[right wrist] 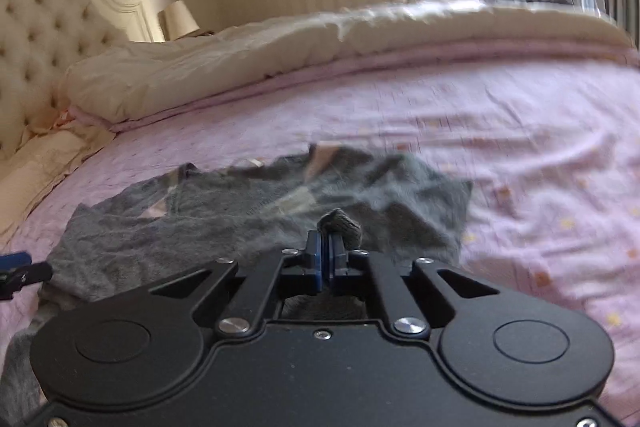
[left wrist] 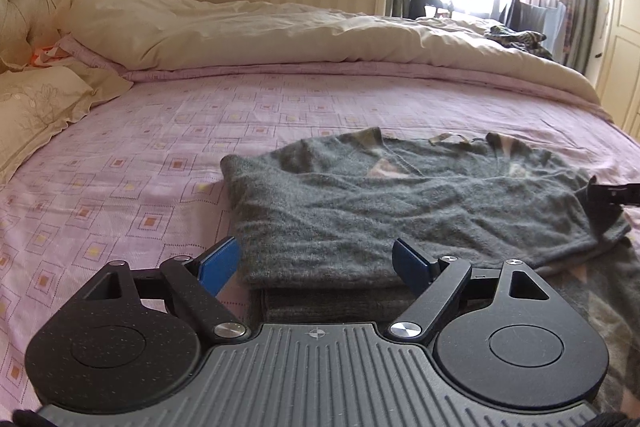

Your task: Fold small clothes

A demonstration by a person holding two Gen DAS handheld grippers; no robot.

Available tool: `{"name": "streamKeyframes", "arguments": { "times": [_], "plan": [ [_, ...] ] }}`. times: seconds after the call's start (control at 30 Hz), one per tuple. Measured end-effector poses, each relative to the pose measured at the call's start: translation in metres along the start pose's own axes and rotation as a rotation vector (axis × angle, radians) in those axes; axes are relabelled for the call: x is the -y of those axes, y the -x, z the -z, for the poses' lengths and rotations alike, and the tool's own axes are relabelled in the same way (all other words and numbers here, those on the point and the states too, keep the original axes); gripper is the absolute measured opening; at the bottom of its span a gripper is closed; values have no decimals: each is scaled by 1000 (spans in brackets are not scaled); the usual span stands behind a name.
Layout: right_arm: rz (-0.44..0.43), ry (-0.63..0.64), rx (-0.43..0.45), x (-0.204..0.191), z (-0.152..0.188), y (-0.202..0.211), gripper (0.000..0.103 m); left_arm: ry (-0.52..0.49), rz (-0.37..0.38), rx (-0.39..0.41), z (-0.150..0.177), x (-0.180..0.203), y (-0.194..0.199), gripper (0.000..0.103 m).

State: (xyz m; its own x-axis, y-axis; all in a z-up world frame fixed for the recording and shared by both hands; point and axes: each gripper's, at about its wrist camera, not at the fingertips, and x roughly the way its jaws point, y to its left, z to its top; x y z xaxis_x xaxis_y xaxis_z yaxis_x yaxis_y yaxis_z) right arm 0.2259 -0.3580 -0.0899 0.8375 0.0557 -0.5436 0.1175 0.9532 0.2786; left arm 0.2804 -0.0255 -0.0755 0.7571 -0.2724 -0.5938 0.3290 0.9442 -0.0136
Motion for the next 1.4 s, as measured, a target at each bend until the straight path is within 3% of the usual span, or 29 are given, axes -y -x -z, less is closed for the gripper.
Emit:
{"name": "streamKeyframes", "arguments": {
  "times": [0.13, 0.27, 0.4, 0.43, 0.5, 0.53, 0.7, 0.83, 0.87, 0.9, 0.97, 1.1, 1.23, 1.3, 1.4],
  "plan": [
    [82, -62, 4, 12, -7, 6, 10, -40, -24, 25, -11, 5, -9, 83],
    [126, -84, -37, 26, 4, 0, 11, -76, -117, -24, -12, 2, -34, 83],
    [80, -92, 9, 26, 8, 10, 19, 3, -98, -44, -7, -16, -34, 83],
    [74, -85, 5, 24, 7, 8, 23, 20, -91, -44, -6, -19, -33, 83],
    [75, -82, -10, 22, 7, 2, 54, 40, -81, -50, -4, -24, -30, 83],
    [80, -80, -13, 21, 8, -1, 56, 44, -76, -54, -4, -26, -30, 83],
    [106, -98, -21, 24, 12, -5, 56, 31, -69, -48, -4, -27, -27, 83],
    [121, -4, 26, 11, 12, 0, 52, 21, -66, -47, -7, -24, -30, 83],
    [105, 26, 29, 7, 11, 0, 41, 20, -65, -46, -7, -23, -31, 83],
    [88, 50, 17, 4, 10, -1, 8, 20, -63, -46, -8, -22, -31, 83],
    [97, 86, -10, -1, 9, -4, 4, 20, -63, -45, -8, -22, -32, 83],
    [198, 32, -19, 17, 10, -3, 4, 11, -69, -42, -10, -22, -32, 83],
    [244, 3, -57, 36, 17, -4, 4, 15, -112, -86, -3, -32, -42, 83],
    [234, -12, -16, 35, 17, 5, 16, 48, -97, -100, 2, -40, -45, 84],
    [214, -2, 56, 21, 10, 18, 18, 122, -66, -92, 8, -51, -45, 86]
  ]
}}
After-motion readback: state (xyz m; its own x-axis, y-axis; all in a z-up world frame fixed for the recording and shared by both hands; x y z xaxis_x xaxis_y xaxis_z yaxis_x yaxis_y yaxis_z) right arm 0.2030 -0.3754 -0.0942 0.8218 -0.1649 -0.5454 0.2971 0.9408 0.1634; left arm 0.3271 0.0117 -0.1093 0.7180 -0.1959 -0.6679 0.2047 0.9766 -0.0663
